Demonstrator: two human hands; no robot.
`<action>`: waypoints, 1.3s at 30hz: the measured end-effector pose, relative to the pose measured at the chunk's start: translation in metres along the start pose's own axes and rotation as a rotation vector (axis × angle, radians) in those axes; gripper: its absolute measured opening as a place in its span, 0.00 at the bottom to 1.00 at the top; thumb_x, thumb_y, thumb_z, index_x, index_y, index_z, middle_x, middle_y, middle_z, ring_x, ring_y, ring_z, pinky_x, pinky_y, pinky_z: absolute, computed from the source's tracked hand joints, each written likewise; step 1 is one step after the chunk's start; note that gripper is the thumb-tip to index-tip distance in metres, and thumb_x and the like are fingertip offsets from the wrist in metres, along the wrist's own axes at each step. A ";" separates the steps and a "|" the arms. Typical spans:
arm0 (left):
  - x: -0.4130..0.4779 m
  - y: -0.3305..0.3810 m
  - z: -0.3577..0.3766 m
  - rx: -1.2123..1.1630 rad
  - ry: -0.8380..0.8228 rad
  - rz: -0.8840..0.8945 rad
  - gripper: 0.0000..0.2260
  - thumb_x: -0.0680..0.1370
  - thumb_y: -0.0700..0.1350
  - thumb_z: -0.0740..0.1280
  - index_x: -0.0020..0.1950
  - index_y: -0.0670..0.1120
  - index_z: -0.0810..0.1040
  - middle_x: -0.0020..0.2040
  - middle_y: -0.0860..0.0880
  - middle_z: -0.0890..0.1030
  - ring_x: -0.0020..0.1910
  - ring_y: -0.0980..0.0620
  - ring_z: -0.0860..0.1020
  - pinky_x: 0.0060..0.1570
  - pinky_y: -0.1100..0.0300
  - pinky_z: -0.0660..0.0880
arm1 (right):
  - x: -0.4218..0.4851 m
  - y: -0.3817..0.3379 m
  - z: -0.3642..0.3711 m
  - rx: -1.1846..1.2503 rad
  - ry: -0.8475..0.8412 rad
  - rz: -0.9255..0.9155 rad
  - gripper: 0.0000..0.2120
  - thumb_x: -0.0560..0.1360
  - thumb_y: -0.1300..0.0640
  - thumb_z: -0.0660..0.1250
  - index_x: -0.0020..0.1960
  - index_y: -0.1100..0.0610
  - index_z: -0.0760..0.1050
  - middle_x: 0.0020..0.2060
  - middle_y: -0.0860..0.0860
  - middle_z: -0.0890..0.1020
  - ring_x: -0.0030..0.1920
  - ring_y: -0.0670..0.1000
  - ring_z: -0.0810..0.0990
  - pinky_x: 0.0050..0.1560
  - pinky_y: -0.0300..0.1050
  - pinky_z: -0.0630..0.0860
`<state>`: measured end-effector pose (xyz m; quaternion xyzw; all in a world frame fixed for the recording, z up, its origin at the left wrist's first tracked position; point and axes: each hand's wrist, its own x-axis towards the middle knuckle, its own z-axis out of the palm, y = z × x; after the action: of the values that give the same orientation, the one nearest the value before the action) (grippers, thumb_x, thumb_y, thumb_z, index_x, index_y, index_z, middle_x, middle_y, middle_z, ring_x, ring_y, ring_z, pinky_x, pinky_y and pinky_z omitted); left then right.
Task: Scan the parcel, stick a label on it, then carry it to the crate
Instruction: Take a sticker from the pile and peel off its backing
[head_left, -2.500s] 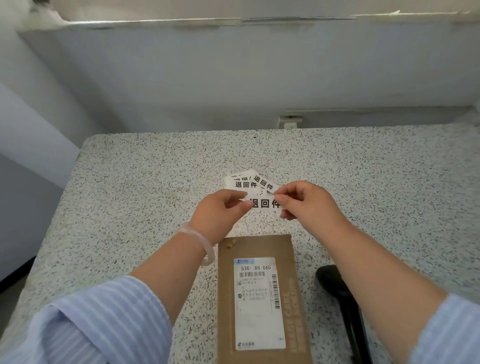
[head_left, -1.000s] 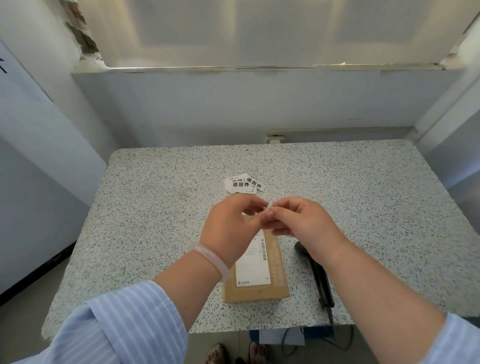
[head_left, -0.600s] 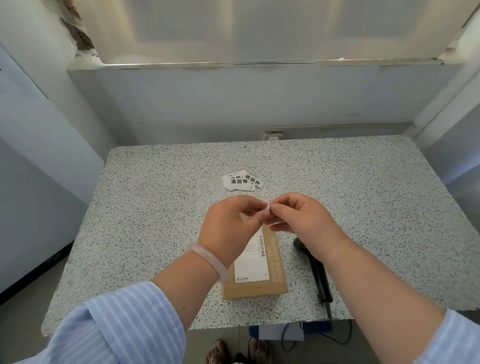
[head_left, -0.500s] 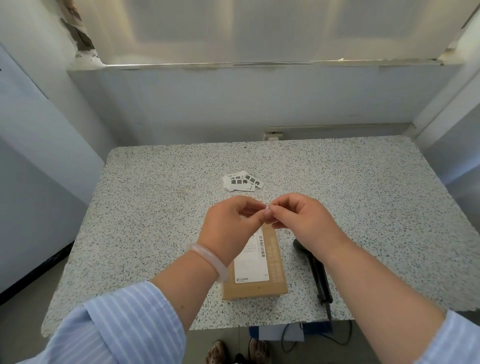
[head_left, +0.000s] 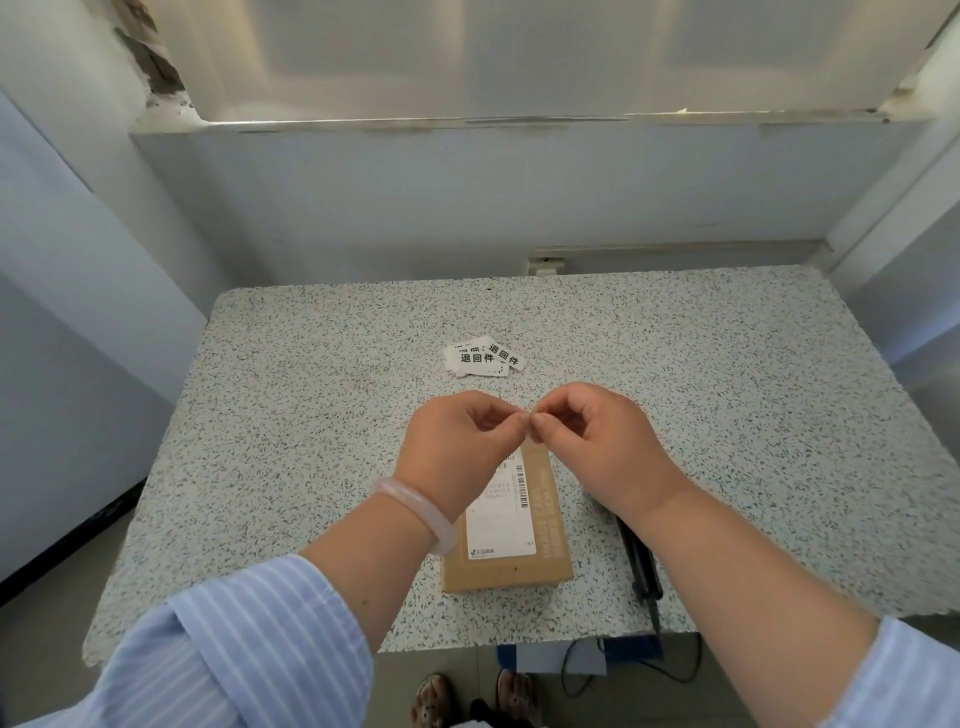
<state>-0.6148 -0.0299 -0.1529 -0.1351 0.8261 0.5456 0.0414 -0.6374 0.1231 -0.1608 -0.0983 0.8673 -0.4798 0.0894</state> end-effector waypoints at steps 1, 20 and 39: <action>0.000 0.000 0.000 -0.006 0.006 -0.007 0.04 0.72 0.48 0.72 0.36 0.54 0.82 0.34 0.52 0.84 0.35 0.52 0.81 0.40 0.52 0.80 | 0.000 0.000 0.000 -0.015 -0.004 -0.017 0.03 0.75 0.57 0.68 0.45 0.53 0.80 0.39 0.49 0.83 0.41 0.48 0.82 0.44 0.48 0.80; 0.004 -0.015 -0.002 -0.103 -0.100 -0.120 0.17 0.78 0.47 0.64 0.67 0.54 0.72 0.54 0.53 0.80 0.49 0.53 0.79 0.47 0.60 0.78 | -0.003 -0.002 -0.008 0.434 -0.152 0.279 0.07 0.78 0.64 0.62 0.42 0.60 0.74 0.44 0.56 0.85 0.45 0.55 0.85 0.52 0.53 0.81; 0.001 -0.024 -0.011 -0.477 -0.186 -0.306 0.04 0.74 0.44 0.70 0.42 0.44 0.80 0.34 0.51 0.82 0.39 0.52 0.79 0.50 0.52 0.79 | -0.004 0.004 -0.010 0.342 0.077 0.349 0.04 0.77 0.62 0.64 0.49 0.59 0.79 0.39 0.55 0.85 0.33 0.50 0.83 0.41 0.46 0.83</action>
<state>-0.6087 -0.0487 -0.1698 -0.2131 0.6373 0.7218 0.1658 -0.6366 0.1341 -0.1592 0.0876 0.7801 -0.6003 0.1533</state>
